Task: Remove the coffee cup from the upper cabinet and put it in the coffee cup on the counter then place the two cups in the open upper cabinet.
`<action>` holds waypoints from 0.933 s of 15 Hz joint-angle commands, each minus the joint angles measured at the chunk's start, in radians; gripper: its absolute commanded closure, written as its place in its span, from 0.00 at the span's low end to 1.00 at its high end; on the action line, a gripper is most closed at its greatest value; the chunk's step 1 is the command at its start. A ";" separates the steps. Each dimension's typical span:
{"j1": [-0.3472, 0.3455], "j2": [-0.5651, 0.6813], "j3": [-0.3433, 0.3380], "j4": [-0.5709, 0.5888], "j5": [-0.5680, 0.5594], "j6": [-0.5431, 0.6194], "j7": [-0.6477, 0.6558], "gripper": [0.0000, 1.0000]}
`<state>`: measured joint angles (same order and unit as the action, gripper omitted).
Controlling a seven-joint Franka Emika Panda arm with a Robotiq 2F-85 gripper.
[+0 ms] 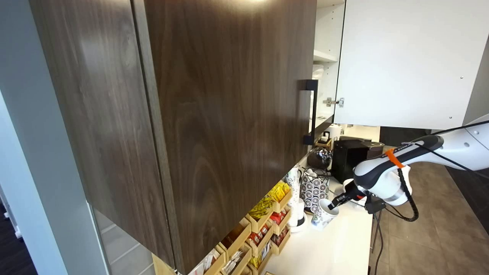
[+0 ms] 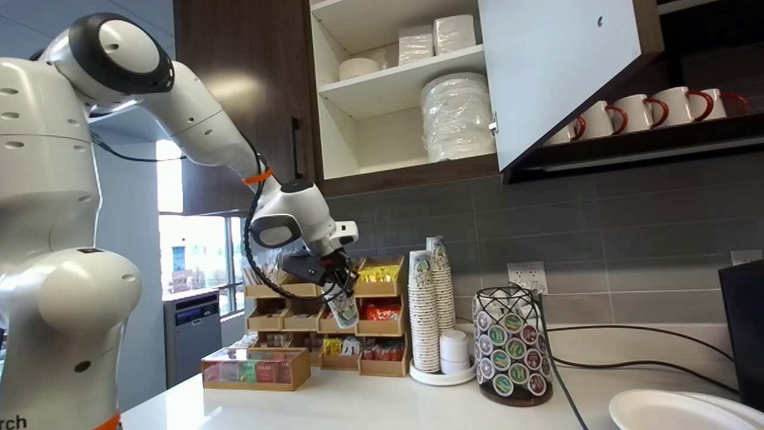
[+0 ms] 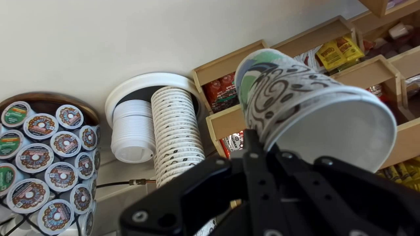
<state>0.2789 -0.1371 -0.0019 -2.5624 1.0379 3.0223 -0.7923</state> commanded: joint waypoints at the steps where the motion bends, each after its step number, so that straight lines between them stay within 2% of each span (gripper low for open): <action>1: -0.005 -0.021 0.001 0.021 -0.018 -0.002 0.009 0.99; 4: -0.043 -0.053 0.009 0.041 -0.131 -0.010 0.066 0.99; 7: -0.140 -0.084 0.036 0.047 -0.385 -0.036 0.221 0.99; 9: -0.177 -0.113 0.033 0.070 -0.550 -0.067 0.335 0.99; 11: -0.190 -0.144 0.021 0.112 -0.703 -0.127 0.457 0.99; 14: -0.189 -0.188 0.017 0.198 -0.808 -0.274 0.555 0.99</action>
<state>0.0971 -0.2720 0.0141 -2.4243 0.3253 2.8865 -0.3318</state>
